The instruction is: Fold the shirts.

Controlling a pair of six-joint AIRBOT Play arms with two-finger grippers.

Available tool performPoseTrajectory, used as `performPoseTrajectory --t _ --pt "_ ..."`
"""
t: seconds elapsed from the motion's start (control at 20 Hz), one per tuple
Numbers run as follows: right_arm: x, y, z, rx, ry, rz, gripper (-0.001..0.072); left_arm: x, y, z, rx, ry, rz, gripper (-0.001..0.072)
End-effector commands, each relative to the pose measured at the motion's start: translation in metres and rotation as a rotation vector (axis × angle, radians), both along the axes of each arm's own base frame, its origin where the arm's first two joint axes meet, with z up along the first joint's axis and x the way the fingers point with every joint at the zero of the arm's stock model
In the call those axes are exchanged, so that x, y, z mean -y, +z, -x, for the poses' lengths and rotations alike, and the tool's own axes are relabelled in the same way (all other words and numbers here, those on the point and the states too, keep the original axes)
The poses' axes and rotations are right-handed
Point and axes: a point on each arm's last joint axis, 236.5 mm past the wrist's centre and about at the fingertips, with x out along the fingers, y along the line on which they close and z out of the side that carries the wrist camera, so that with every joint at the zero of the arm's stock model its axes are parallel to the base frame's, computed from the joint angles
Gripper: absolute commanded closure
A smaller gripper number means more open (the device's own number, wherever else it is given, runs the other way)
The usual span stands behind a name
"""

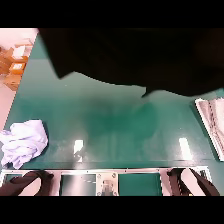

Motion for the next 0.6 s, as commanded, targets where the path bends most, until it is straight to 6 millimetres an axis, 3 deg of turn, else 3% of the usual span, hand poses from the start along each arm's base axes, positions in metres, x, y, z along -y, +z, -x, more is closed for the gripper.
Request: performPoseTrajectory --t 0.0,0.15,0.3,0.35,0.45,0.55 --pt "-0.02 0.059 0.077 0.263 -0.19 0.082 0.0692 -0.027 0.06 0.08 0.255 0.15 -0.01 0.0676" --pt "-0.015 0.06 0.08 0.274 -0.224 0.087 0.0692 -0.059 0.034 0.061 0.135 0.294 -0.039 0.0676" --pt "0.011 0.021 0.039 0.143 -0.204 0.022 0.0692 -0.066 -0.027 0.01 -0.063 0.314 -0.072 0.0676" --pt "0.022 -0.002 0.018 0.072 -0.18 -0.019 0.0692 -0.066 -0.059 -0.014 -0.153 0.309 -0.08 0.0676" --pt "0.046 -0.07 -0.033 -0.102 -0.138 -0.116 0.0692 -0.064 -0.135 -0.057 -0.351 0.284 -0.11 0.0676" --pt "0.055 -0.164 -0.088 -0.299 -0.079 -0.175 0.0692 -0.056 -0.22 -0.098 -0.528 0.225 -0.15 0.0676"
